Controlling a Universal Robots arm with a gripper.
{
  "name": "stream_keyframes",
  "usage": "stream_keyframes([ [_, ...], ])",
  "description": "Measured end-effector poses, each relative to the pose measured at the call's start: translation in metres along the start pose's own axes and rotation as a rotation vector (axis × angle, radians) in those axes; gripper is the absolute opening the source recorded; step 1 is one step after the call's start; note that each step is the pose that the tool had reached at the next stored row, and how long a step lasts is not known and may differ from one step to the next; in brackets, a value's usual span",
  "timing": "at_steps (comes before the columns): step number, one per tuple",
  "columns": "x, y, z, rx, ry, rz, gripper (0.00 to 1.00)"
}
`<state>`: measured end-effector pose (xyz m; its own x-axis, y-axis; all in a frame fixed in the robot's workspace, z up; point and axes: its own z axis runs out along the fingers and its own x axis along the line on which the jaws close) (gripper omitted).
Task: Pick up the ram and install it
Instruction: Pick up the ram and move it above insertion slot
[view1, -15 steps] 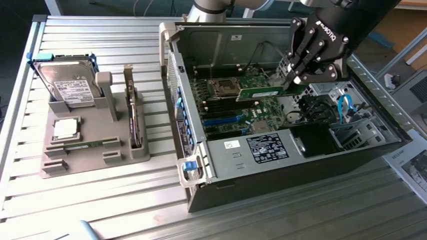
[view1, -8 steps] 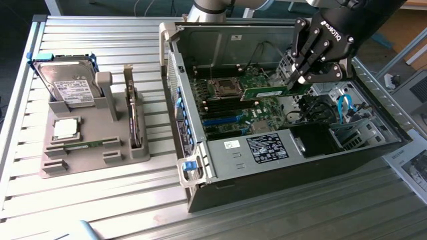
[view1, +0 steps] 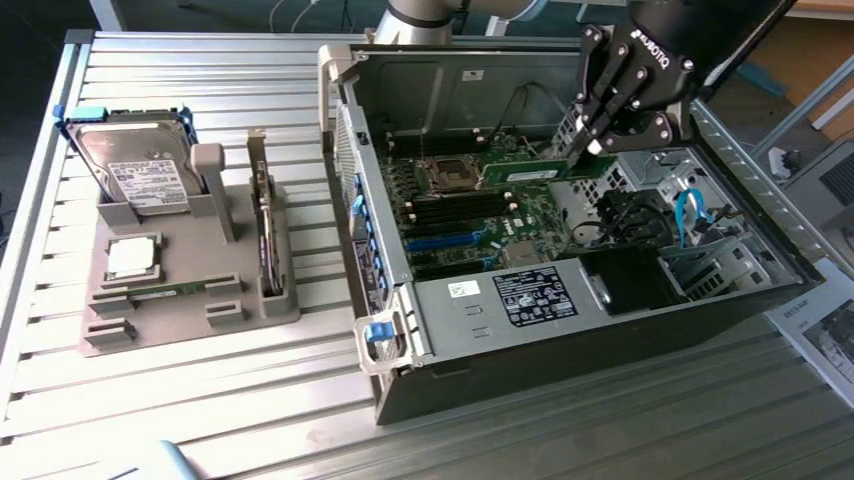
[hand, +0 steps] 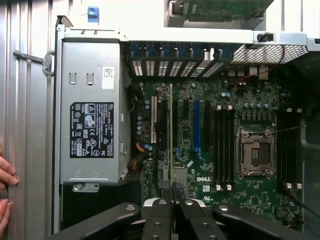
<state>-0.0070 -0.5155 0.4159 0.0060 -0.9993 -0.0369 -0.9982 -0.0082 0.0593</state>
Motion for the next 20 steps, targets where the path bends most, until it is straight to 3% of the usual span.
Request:
stream_keyframes([
  [20, -0.073, -0.0009, 0.0071, 0.0000, -0.0001, 0.000, 0.12],
])
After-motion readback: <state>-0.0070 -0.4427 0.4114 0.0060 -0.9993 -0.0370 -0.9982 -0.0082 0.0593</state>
